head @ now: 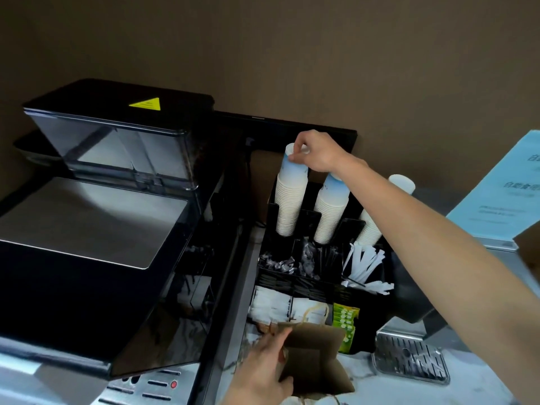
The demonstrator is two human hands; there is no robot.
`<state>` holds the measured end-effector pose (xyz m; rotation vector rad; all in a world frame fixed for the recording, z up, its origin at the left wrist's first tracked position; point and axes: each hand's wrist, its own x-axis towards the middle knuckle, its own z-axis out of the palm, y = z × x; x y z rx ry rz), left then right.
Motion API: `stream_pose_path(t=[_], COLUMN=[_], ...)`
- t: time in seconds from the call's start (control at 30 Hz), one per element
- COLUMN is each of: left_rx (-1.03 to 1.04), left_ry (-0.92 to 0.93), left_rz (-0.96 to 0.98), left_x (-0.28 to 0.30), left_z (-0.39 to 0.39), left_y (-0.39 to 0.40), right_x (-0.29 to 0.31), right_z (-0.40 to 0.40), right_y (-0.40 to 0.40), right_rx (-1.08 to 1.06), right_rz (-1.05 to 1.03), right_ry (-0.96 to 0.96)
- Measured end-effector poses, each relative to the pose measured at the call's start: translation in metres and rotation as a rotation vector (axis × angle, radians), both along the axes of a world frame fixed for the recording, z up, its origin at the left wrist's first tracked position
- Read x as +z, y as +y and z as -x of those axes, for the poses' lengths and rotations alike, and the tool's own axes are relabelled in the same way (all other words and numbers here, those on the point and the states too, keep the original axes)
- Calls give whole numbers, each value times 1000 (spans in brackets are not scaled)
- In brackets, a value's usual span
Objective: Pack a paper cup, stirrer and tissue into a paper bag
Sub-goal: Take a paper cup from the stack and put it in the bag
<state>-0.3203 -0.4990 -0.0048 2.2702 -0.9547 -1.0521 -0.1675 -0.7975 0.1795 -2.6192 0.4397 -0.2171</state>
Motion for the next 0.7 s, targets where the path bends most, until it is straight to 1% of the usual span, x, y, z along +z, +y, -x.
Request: stream_pose_path(t=[0.13, 0.4, 0.57, 0.7], left_rx=[-7, 7, -2, -2], left_ry=[1, 12, 25, 34], left_rz=[-20, -29, -39, -32], left_x=[0, 1, 2, 2], left_z=[2, 3, 2, 2], left_y=[-1, -2, -1, -2], right_x=[2, 19, 41, 57], right_z=[1, 5, 11, 31], right_y=[1, -2, -6, -7], right_rx=[9, -37, -52, -67], right_rz=[40, 8, 24, -25], right_ry=[-7, -66, -161, -301])
